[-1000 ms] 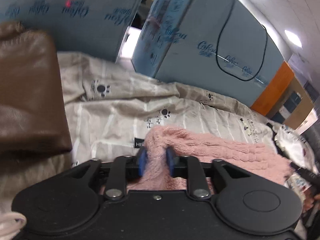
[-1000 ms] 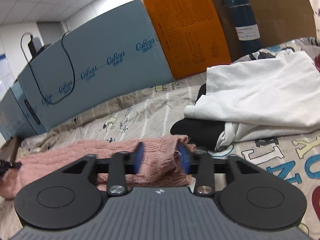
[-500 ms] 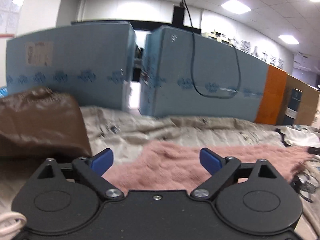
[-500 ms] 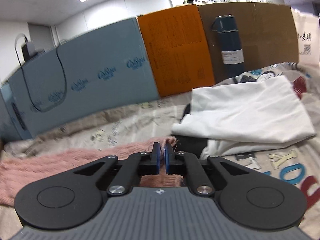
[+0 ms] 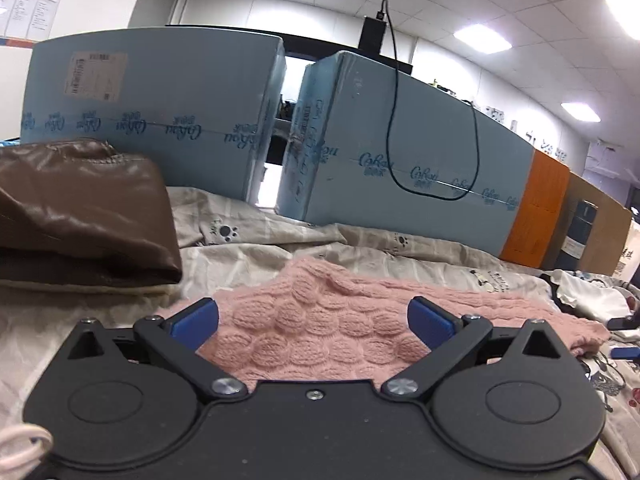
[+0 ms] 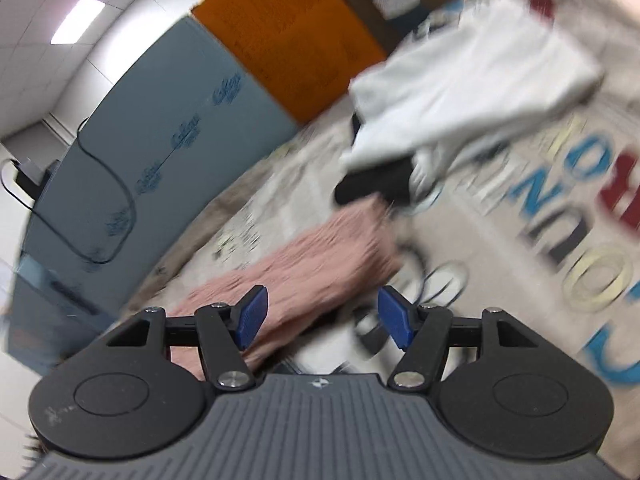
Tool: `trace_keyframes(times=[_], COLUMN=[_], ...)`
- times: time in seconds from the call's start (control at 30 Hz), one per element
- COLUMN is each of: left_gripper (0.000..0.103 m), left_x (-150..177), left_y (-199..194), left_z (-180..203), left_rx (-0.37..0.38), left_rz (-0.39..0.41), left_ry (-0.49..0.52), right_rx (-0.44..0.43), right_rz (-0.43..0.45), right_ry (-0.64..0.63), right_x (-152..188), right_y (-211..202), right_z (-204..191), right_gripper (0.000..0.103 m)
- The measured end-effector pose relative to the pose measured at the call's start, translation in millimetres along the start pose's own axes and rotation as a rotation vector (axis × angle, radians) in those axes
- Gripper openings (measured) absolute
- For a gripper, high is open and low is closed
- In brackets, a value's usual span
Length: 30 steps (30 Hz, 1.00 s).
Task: Fold clothes
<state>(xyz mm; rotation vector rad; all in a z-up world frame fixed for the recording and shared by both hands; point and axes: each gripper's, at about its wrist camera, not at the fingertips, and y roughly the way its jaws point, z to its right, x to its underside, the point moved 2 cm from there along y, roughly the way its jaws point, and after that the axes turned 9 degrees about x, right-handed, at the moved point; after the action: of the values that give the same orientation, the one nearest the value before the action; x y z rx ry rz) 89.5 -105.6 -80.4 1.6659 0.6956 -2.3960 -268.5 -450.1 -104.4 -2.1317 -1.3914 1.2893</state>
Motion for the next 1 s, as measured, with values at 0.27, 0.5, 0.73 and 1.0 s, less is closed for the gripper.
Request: trace_keyframes(times=[0.27, 0.5, 0.73, 1.0], left_gripper=[0.103, 0.103, 0.103, 0.103], left_x=[3.1, 2.6, -0.2, 0.4], left_y=[0.1, -1.1, -4.4, -6.1], left_z=[1.5, -5.8, -14.5, -20.5], left_rx=[0.023, 0.008, -0.038, -0.031], left_rz=[-0.003, 0.021, 0.052, 0.054], left_ry=[0.013, -0.019, -0.05, -0.087], right_rx=[0.002, 0.1, 0.007, -0.072], right_rz=[-0.036, 0.12, 0.323, 0.289], right_ry=[0.105, 0.081, -0.143, -0.454], right_x=[4.3, -0.1, 8.6, 58.2], right_y=[40.8, 47.0, 2.1, 7.7], right_z=[-16.8, -22.2, -76.5, -152.1], right_gripper=[0.062, 0.014, 0.012, 0.012])
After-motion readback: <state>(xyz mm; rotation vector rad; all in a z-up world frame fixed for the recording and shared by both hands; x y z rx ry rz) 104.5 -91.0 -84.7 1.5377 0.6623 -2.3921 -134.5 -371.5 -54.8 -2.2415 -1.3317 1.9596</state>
